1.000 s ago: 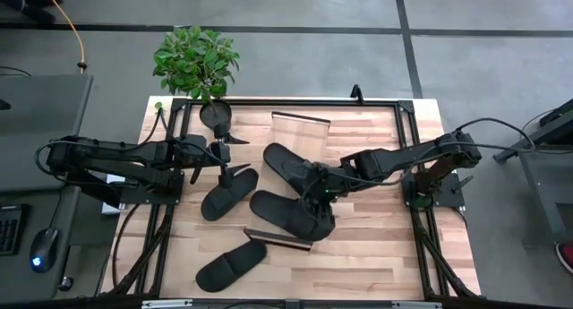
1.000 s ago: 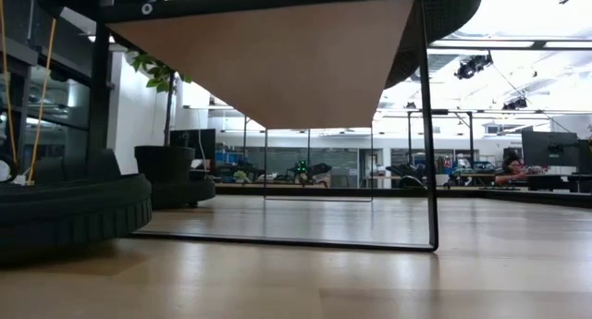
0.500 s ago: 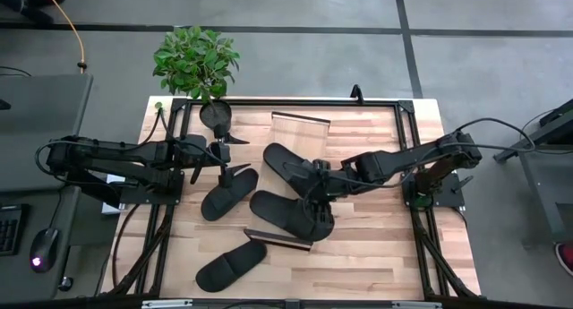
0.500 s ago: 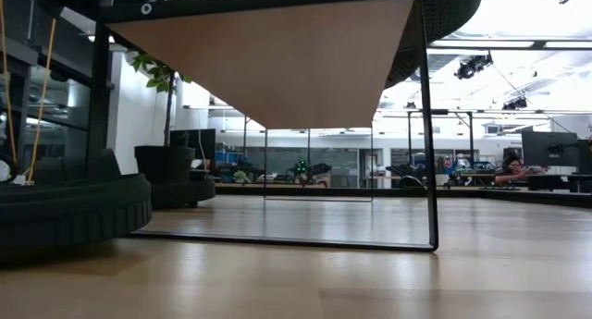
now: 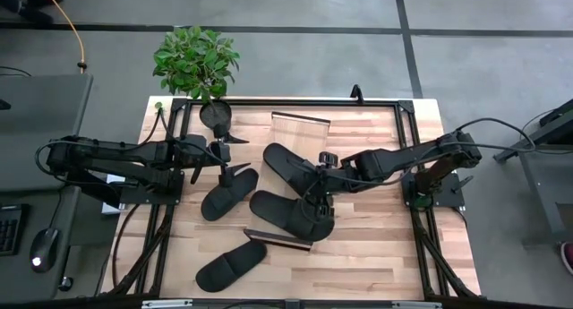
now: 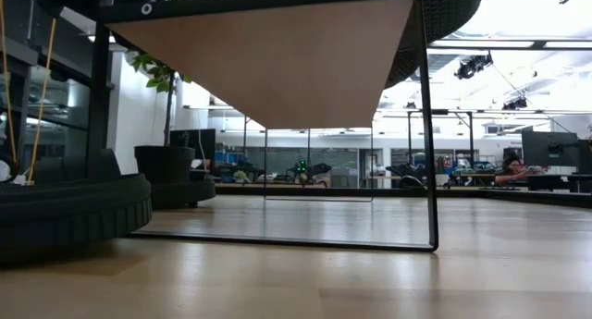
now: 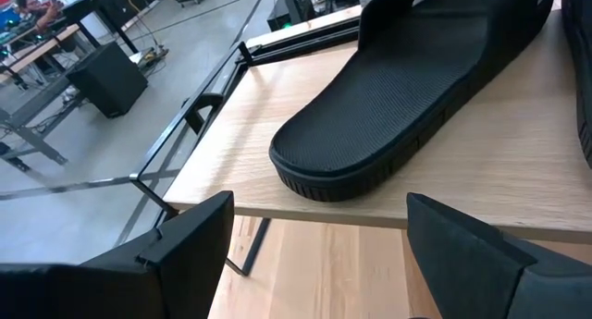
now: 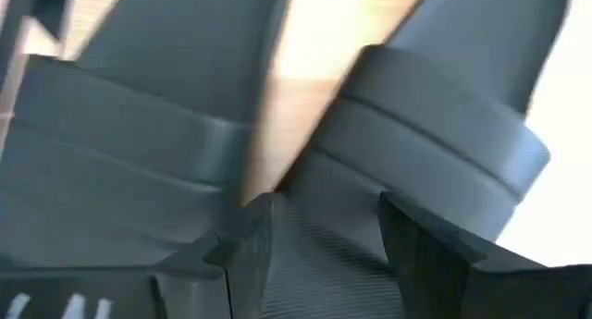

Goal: Pick and place slides into the shelf
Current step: Put the black slide on the shelf, then adjust the black slides on the shelf

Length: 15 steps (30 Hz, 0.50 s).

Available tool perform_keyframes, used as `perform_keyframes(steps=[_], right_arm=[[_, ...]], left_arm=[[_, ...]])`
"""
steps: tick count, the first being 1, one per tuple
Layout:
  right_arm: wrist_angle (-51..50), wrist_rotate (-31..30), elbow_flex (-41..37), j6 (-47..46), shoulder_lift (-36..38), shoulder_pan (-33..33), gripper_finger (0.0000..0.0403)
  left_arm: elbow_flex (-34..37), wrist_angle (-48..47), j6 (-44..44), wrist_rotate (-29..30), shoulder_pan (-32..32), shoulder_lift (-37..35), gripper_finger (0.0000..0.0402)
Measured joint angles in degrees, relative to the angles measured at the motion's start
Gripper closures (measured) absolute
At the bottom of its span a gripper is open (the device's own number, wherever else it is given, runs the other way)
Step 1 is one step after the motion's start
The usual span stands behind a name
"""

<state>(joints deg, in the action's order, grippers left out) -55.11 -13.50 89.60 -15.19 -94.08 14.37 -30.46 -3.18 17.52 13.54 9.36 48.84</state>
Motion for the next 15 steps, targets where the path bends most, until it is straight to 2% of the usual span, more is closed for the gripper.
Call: perform_keyframes(steps=[6,11,15], right_arm=[[-2.0,2.3,0.0,-1.4,0.9,0.8,0.0214],[-7.8,-1.5,0.0,0.5,1.0,2.9,0.0214],[-7.8,-7.8,0.0,5.5,1.0,6.3,0.0214]], left_arm=[[0.0,0.0,0.0,0.0,0.0,0.0,0.0098],[0.0,0.0,0.0,0.0,0.0,0.0,0.0099],[0.0,0.0,0.0,0.1,0.0,0.0,0.0098]])
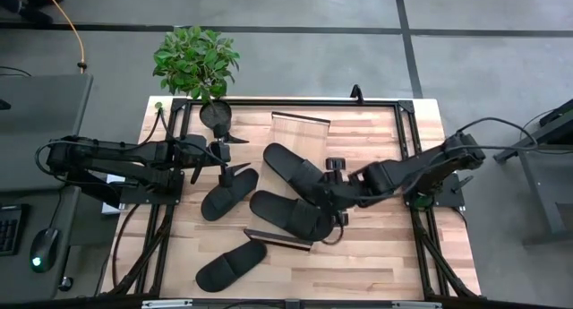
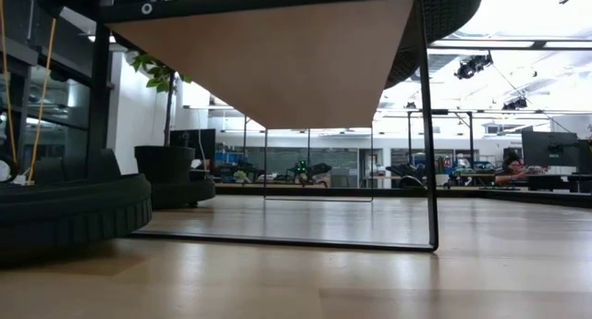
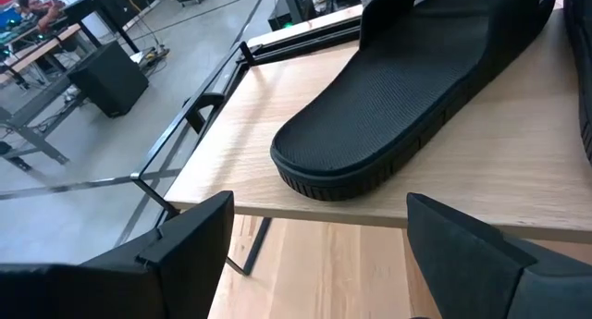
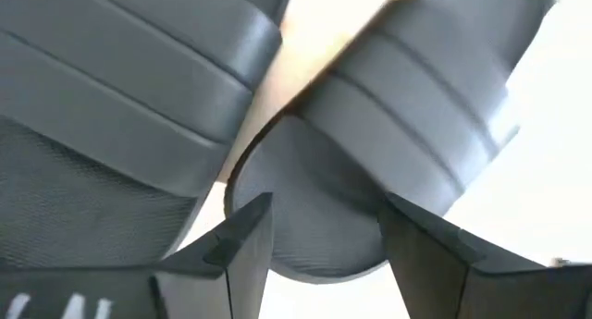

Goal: Pick and place slides into the shelf
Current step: Adjust the black slides on the shelf

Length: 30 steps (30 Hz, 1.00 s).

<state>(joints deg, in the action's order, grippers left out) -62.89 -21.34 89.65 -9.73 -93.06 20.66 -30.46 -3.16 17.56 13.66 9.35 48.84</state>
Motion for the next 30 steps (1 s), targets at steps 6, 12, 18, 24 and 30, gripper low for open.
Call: perform_keyframes(steps=[6,12,18,24,30], right_arm=[[1.9,-9.0,0.0,2.6,0.6,6.0,0.0214],[3.4,-17.2,0.0,3.2,0.4,13.1,0.0214],[9.3,-26.6,-3.4,8.3,0.4,18.3,0.0214],[16.1,-32.1,-10.2,10.1,0.4,19.8,0.0214],[23.2,-35.6,-14.7,13.7,0.4,19.9,0.0214]], left_arm=[[0.0,0.0,0.0,0.0,0.0,0.0,0.0098],[0.0,0.0,0.0,0.0,0.0,0.0,0.0098],[0.0,0.0,0.0,0.0,0.0,0.0,0.0098],[0.0,0.0,0.0,0.0,0.0,0.0,0.0098],[0.0,0.0,0.0,0.0,0.0,0.0,0.0099]])
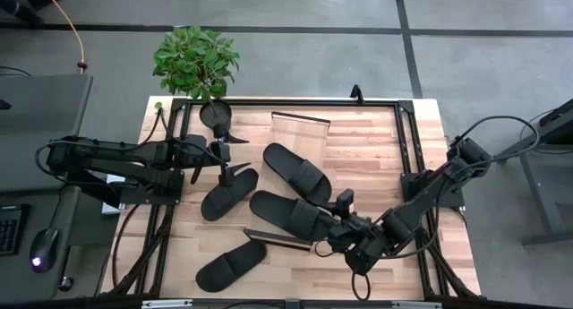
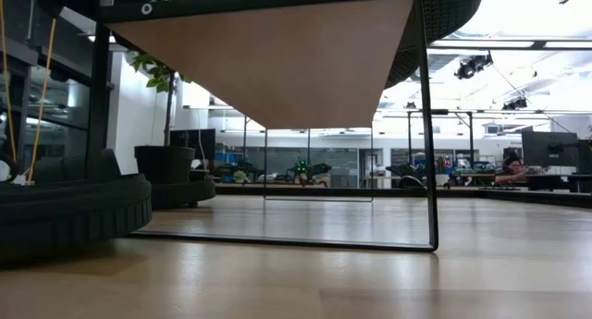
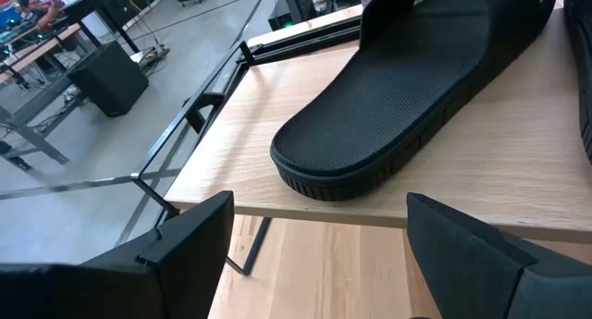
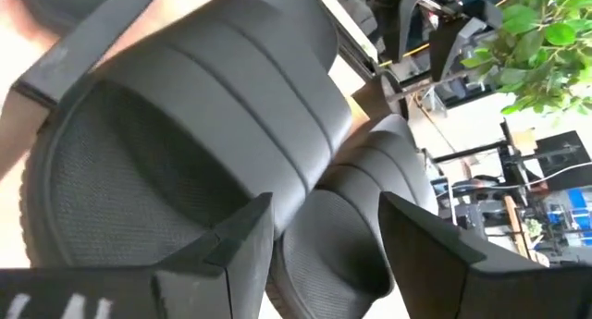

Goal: Pick and place slides into the shelf
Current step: Adjust the black slides on the shelf

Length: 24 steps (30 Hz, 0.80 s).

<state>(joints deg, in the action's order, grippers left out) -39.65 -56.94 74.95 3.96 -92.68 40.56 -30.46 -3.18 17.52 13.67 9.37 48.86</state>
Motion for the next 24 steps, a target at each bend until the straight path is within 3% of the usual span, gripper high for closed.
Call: perform_keyframes(steps=[13,24], right_arm=[[5.7,1.4,-3.1,0.0,0.0,0.0,0.0217],[5.6,5.1,-3.1,-1.1,0.0,-0.4,0.0293]], left_arm=[[0.0,0.0,0.0,0.0,0.0,0.0,0.0099],[0.0,0.0,0.0,0.0,0.0,0.0,0.0098]])
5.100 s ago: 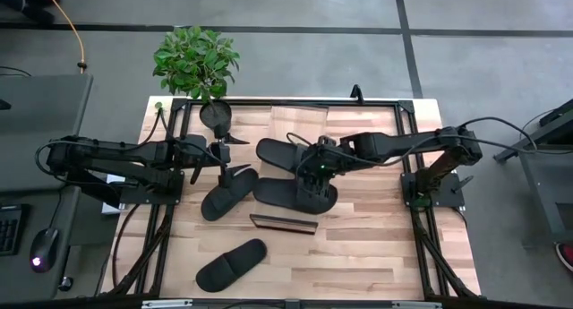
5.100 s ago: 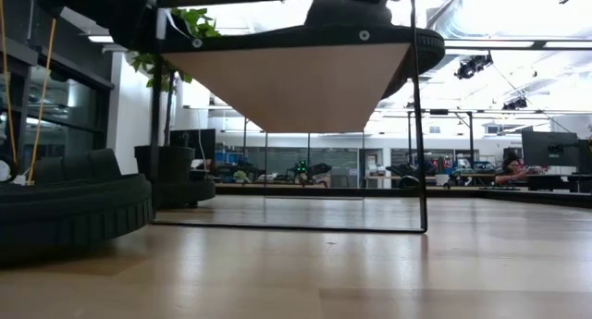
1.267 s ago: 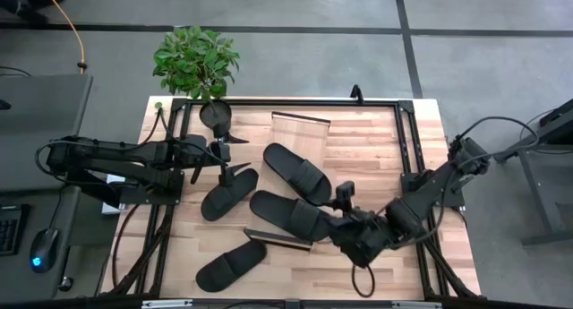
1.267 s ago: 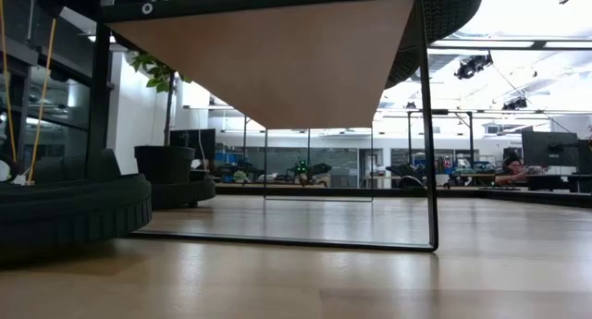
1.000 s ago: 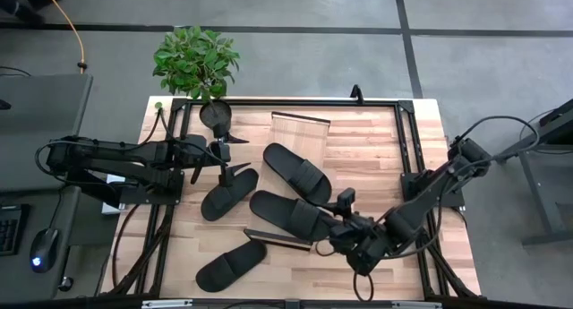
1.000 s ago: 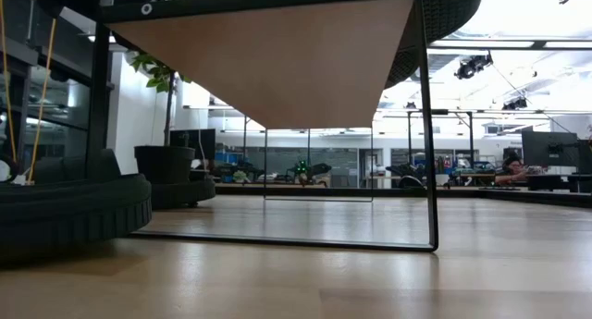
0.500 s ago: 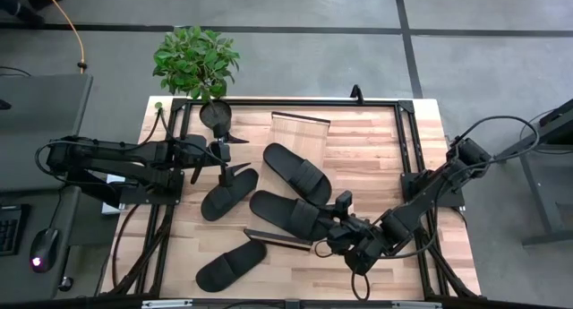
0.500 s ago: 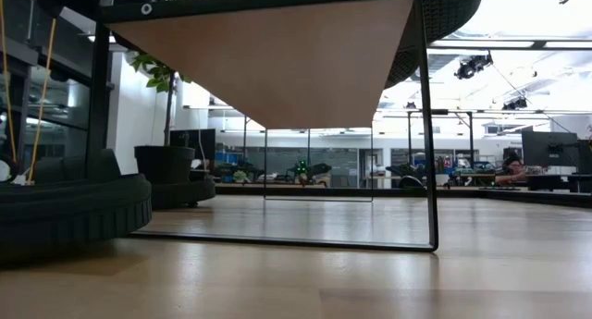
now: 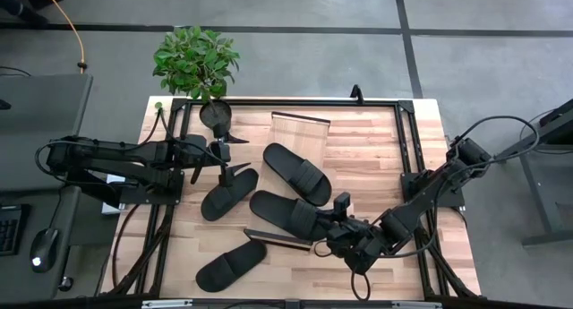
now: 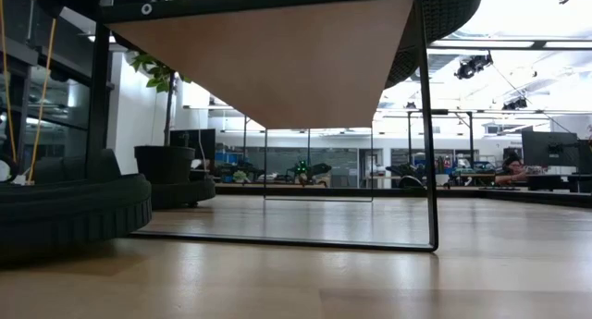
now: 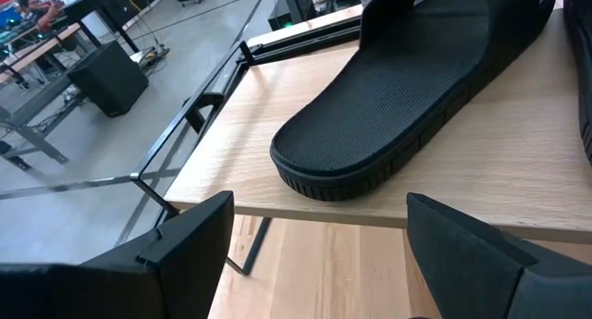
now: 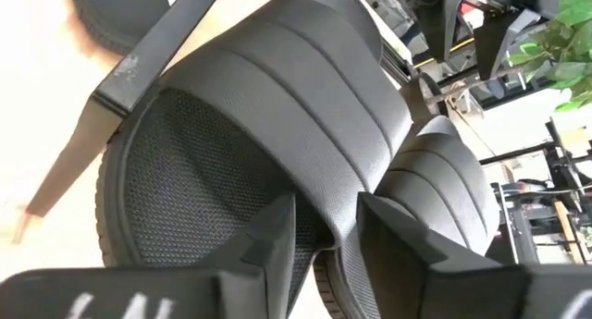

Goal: Pick and place slides into the shelf
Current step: Adjust the black slides on the shelf

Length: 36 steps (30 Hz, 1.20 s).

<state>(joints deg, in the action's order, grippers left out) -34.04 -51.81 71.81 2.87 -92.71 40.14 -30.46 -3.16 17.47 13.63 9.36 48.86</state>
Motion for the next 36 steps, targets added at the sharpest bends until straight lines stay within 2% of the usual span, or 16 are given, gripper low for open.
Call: perform_keyframes(steps=[20,24,30,36], right_arm=[[-0.4,-0.4,0.0,0.2,-1.2,-1.3,0.0307],[-0.4,-0.5,0.0,0.0,-1.2,-1.3,0.033],[-0.4,-0.4,0.0,2.0,-1.2,-1.2,0.0393],[-0.4,-0.5,0.0,3.0,-1.1,-1.2,0.0395]], left_arm=[[0.0,0.1,-0.1,0.0,0.0,0.0,0.0098],[0.0,0.1,0.0,0.0,0.0,0.0,0.0099],[0.0,0.1,0.0,0.0,0.0,0.0,0.0099],[0.0,0.1,0.0,0.0,0.0,0.0,0.0099]])
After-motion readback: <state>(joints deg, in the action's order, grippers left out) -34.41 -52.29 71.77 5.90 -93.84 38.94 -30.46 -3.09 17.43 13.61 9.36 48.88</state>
